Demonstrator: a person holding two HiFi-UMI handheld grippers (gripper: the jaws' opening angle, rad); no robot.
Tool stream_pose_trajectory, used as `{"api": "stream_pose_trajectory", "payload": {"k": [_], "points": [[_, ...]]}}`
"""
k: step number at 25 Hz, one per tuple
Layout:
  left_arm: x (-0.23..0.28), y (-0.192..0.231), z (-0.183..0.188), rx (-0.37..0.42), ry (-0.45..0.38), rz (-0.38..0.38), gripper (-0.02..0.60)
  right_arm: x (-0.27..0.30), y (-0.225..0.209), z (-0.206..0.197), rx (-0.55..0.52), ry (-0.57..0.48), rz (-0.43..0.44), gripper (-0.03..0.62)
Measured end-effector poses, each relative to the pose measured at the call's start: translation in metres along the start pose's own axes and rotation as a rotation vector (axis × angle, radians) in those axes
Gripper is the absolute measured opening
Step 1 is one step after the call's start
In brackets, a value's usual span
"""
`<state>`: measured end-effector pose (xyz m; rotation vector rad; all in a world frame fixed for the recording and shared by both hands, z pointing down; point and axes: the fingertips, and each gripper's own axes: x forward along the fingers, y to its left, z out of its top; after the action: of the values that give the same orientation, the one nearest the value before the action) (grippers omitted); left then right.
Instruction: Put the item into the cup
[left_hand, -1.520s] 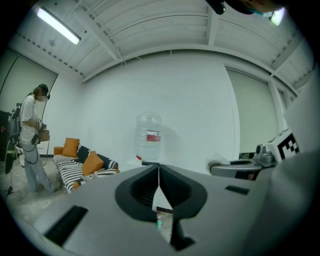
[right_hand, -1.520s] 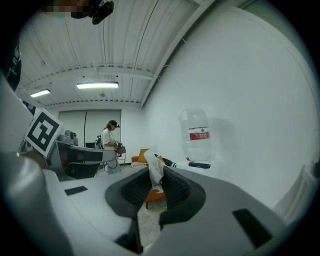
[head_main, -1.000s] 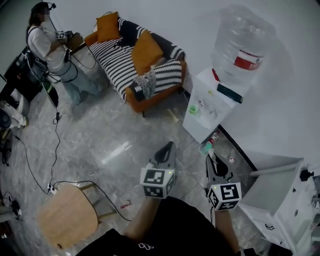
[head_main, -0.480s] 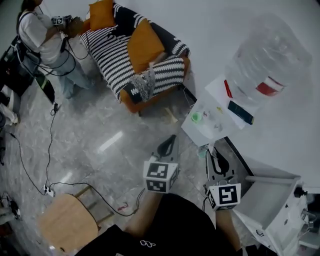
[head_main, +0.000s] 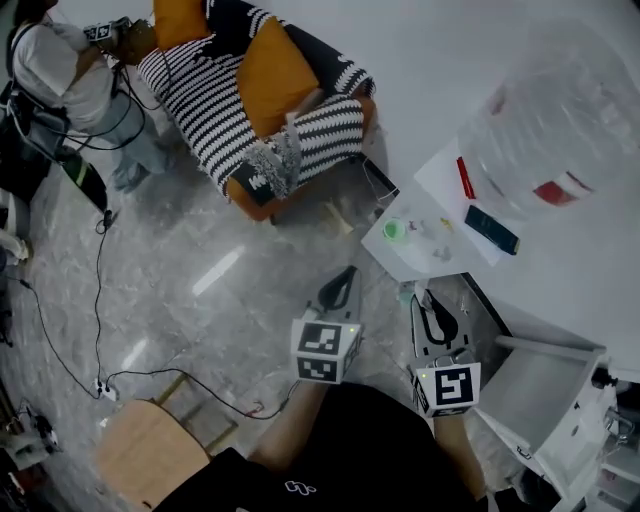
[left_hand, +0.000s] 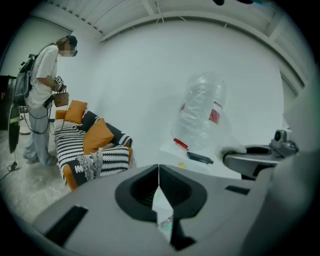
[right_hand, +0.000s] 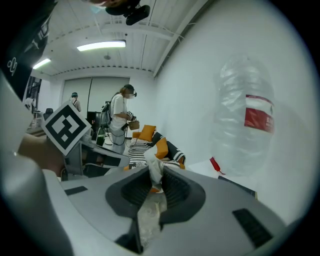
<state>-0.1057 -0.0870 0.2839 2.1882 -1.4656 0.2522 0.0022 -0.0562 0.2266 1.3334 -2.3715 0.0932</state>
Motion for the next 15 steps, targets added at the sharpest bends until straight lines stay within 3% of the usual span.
{"api": "stream_pose_trajectory", "payload": {"k": [7,15], "points": [[0.034,-0.004,-0.006,0.108,0.094,-0.06,0.014,0.026,-0.019,-0.027,0.086,0.043,-0.051,0.064],[0.085,-0.002,-0.053,0.169,0.191,-0.106,0.014,0.059,-0.032,-0.085,0.149,0.088,-0.066,0.064]]}}
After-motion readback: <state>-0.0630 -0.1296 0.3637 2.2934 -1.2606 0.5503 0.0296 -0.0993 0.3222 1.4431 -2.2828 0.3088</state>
